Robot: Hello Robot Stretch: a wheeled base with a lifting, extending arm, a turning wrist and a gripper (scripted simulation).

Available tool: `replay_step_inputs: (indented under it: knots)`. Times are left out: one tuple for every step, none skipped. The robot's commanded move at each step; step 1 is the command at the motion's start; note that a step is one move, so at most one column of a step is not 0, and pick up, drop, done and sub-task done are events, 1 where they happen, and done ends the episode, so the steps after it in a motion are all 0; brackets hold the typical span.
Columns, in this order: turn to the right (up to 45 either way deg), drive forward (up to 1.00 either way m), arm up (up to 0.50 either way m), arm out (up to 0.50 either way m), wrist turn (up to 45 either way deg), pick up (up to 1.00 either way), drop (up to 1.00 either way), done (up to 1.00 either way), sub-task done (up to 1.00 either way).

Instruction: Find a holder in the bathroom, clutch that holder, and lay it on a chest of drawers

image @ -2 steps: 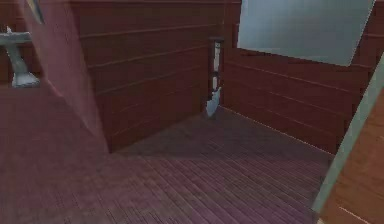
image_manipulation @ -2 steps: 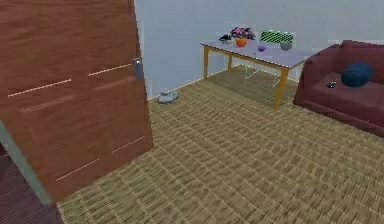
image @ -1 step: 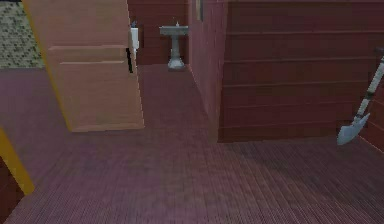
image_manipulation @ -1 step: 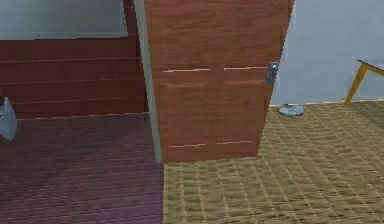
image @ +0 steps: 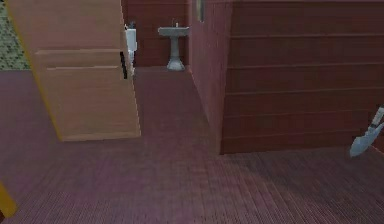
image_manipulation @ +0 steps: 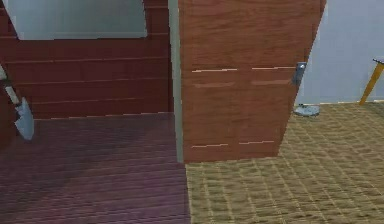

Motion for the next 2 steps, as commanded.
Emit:
replay_step_inputs:
  knots:
    - [-3.0, 0.0, 0.0, 0.0, 0.0, 0.0, 0.0, 0.0, 0.0]
    - [0.0, 1.0, 0.0, 0.0, 0.0, 0.0, 0.0, 0.0, 0.0]
